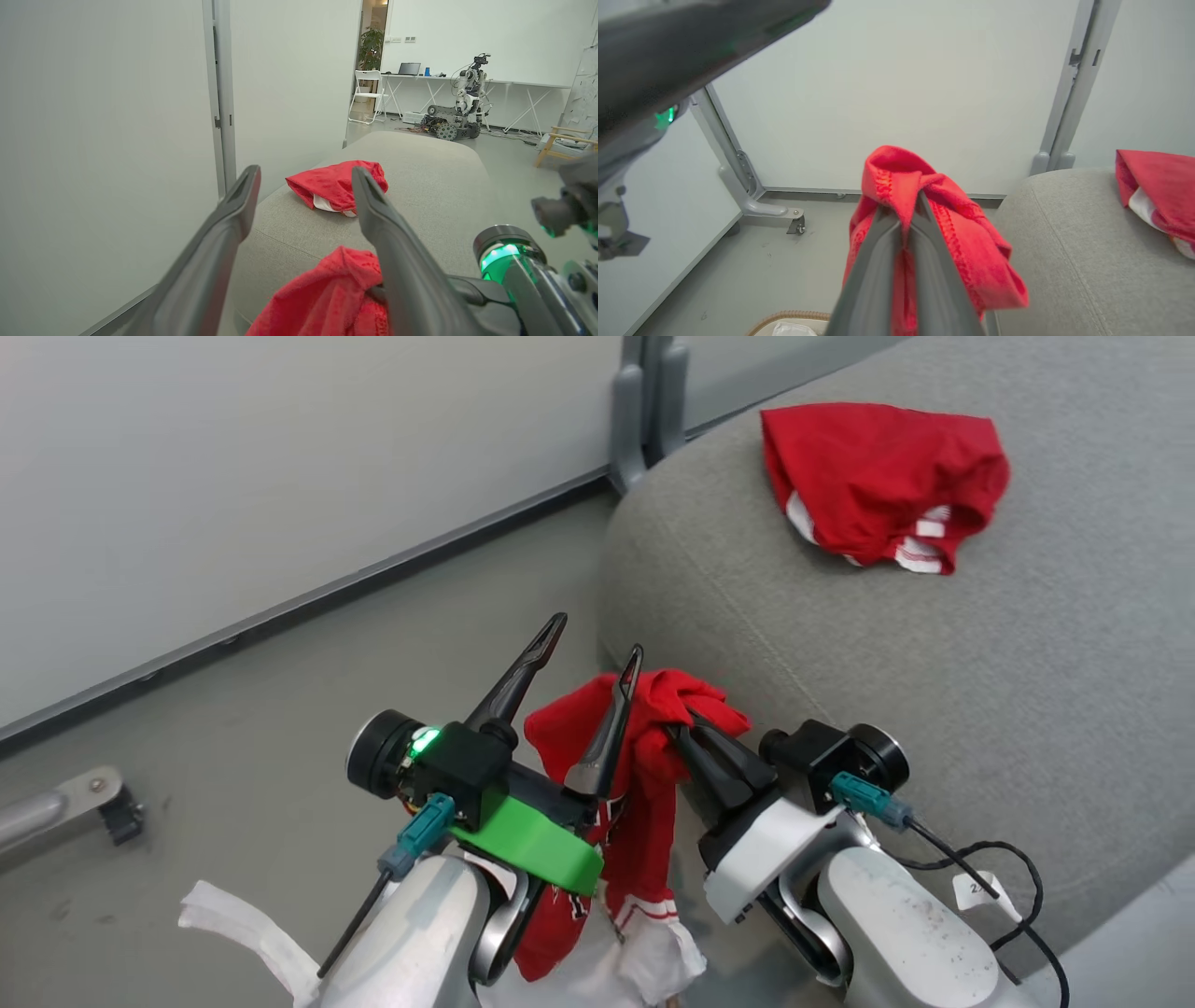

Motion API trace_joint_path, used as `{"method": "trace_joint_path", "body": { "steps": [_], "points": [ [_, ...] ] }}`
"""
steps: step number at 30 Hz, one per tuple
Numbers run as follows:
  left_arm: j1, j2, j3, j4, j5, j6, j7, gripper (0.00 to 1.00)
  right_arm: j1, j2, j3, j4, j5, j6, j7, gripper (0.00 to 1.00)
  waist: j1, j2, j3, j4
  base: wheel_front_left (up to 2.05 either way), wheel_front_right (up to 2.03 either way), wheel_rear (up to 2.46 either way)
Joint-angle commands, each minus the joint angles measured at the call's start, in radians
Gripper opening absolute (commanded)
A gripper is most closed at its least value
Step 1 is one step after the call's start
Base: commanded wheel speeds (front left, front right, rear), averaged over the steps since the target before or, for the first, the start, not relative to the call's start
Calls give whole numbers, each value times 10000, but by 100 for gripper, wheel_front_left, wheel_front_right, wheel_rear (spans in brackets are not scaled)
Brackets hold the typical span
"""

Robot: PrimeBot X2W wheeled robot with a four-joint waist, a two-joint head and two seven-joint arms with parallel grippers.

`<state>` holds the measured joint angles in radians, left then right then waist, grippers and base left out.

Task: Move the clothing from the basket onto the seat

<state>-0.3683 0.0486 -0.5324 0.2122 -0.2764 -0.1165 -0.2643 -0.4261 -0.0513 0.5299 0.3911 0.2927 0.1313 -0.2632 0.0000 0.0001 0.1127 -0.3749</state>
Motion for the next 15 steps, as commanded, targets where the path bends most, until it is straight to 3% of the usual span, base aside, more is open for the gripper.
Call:
{"method": "trace_joint_path", "body": {
  "steps": [1, 8, 15],
  "points": [
    [69, 41, 14, 66, 119, -58, 2, 100, 135, -3, -81, -98, -5, -11, -19, 0, 0, -1, 246, -1485, 0, 0, 0],
    [-298, 47, -219, 369, 104, -138, 3, 100, 190, 2, -852, -660, -355, -11, -19, 0, 0, -1, 597, -1648, 0, 0, 0],
    [-445, 47, -192, 518, 314, -152, 3, 100, -817, -215, -1948, -1292, -781, -11, -19, 0, 0, -1, 1131, -1691, 0, 0, 0]
  ]
}}
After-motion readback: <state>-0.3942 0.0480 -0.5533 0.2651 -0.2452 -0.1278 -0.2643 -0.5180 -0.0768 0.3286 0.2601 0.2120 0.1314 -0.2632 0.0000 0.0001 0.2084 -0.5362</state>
